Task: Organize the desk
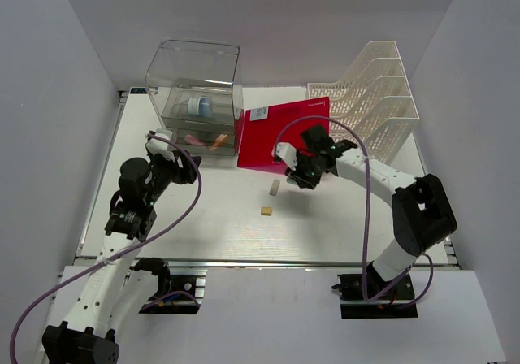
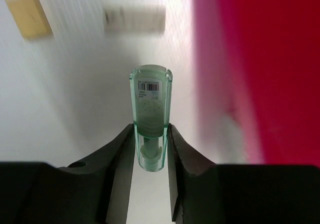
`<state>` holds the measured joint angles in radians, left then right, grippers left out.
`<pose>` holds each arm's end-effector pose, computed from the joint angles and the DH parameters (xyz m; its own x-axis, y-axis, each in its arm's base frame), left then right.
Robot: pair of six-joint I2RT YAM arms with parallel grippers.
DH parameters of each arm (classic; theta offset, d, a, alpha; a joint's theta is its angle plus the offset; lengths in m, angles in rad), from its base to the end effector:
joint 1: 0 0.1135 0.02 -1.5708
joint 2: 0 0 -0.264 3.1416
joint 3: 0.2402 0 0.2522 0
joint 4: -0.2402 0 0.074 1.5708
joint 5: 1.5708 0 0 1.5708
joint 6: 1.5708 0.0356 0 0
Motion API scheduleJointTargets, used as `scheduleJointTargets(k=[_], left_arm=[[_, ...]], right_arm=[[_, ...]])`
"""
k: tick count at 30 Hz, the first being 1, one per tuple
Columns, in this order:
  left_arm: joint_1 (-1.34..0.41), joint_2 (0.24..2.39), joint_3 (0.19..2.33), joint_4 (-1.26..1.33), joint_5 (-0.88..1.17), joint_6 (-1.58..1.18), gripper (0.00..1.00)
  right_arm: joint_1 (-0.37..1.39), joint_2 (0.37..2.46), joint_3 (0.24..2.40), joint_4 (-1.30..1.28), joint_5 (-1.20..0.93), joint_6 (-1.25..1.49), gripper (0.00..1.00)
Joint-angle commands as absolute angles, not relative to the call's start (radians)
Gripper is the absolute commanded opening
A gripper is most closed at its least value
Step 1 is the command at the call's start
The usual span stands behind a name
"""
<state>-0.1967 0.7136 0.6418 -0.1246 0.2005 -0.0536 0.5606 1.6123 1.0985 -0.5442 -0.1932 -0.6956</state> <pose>0.1711 -0.0413 0.3073 -0.2116 -0.0114 -0.9773 0.3723 0.9236 -0.0913 0.2735 0.1798 0.2142 -0.1810 -0.8562 -0.4838 -0.9348 0.3027 -0.1860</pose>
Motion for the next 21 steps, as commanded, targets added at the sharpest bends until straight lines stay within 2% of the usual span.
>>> scheduleJointTargets(k=[1, 9, 14, 21], left_arm=[[-0.199, 0.69, 0.632, -0.103, 0.213, -0.04, 0.74], [-0.199, 0.643, 0.617, -0.107, 0.086, -0.034, 0.73], [-0.199, 0.629, 0.615, -0.118, -0.061, -0.038, 0.73], [-0.199, 0.614, 0.615, -0.12, -0.109, -0.044, 0.73]], right_arm=[[0.642, 1.629, 1.285, -0.597, -0.213, -0.738, 0.0], [0.825, 1.842, 1.612, -0.624, -0.115, -0.755, 0.0], [0.882, 1.942, 1.722, -0.475, -0.029, -0.75, 0.0], [0.925, 2.011, 1.787, -0.226, 0.047, -0.716, 0.0]])
